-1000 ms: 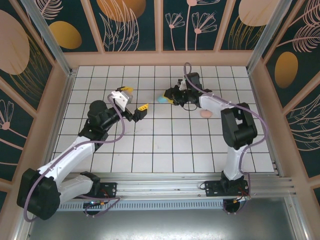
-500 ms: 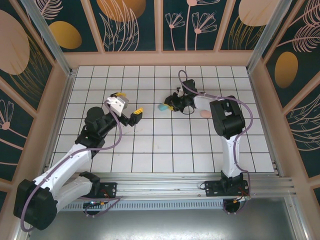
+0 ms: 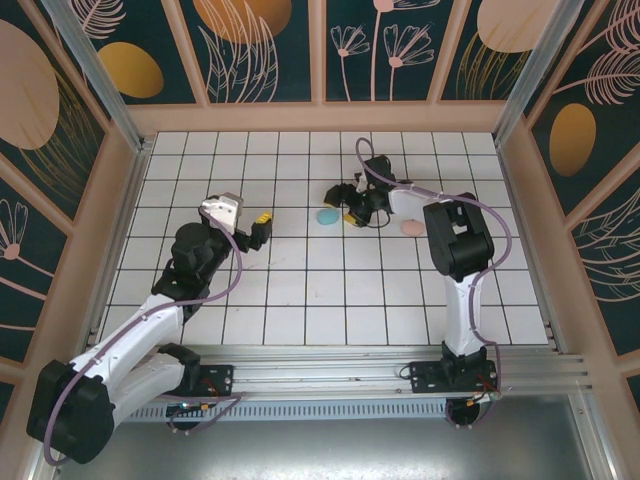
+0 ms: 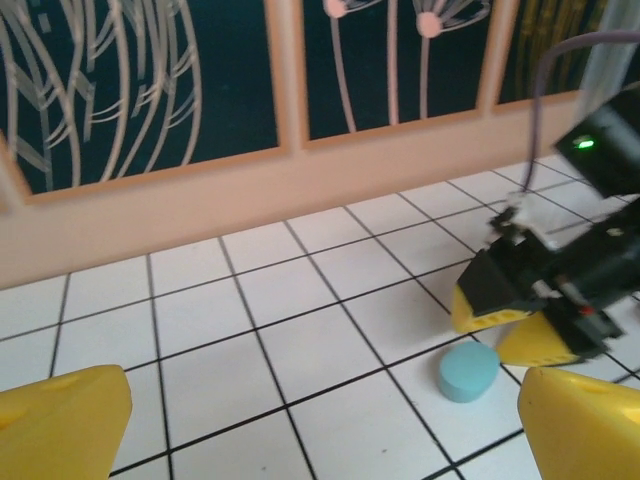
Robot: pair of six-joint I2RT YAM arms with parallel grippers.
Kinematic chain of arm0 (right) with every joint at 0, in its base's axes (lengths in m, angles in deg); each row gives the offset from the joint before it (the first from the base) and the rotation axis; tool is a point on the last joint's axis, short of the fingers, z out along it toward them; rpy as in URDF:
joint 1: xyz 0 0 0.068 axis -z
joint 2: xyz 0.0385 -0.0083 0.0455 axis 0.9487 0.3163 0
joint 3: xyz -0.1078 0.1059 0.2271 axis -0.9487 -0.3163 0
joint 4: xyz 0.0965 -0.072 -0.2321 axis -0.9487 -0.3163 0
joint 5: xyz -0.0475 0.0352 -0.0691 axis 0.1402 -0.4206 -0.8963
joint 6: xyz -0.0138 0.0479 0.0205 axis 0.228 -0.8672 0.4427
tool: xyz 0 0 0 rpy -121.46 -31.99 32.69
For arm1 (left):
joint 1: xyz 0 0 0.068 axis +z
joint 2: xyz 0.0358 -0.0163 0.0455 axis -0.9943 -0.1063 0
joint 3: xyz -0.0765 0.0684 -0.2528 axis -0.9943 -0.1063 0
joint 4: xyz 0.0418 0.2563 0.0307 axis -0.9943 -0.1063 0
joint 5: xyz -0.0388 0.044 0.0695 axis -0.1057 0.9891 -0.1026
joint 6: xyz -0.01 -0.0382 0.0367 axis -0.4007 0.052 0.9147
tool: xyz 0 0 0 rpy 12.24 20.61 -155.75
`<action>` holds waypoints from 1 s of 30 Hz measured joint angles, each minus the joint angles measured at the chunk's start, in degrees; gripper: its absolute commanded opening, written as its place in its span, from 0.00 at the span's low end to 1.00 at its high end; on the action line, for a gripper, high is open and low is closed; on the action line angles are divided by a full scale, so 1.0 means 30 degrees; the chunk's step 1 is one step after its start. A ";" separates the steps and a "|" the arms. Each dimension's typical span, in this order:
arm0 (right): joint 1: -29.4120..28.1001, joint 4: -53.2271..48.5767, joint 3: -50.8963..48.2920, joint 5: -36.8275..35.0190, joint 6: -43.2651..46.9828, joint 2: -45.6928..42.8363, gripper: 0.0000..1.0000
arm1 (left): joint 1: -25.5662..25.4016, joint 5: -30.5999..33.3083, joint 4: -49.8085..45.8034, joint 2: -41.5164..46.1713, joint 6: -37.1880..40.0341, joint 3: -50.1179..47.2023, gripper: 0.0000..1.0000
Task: Insert the wireless bluetooth earbuds into the charging case
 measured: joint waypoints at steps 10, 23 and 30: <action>0.0000 -0.2259 -0.0372 -0.3679 0.2419 -0.4488 0.99 | 0.0102 0.2827 0.1166 -0.0146 0.0000 -0.0066 0.99; 0.0874 0.1763 -0.7213 -1.2123 0.7985 -1.3551 0.99 | 0.2251 0.4736 0.4095 -0.4896 0.0335 -0.1144 0.98; 0.2732 0.6317 -1.3187 -1.3675 1.0091 -1.5154 0.99 | 0.3184 0.5217 0.5391 -0.7402 0.0641 -0.1282 0.98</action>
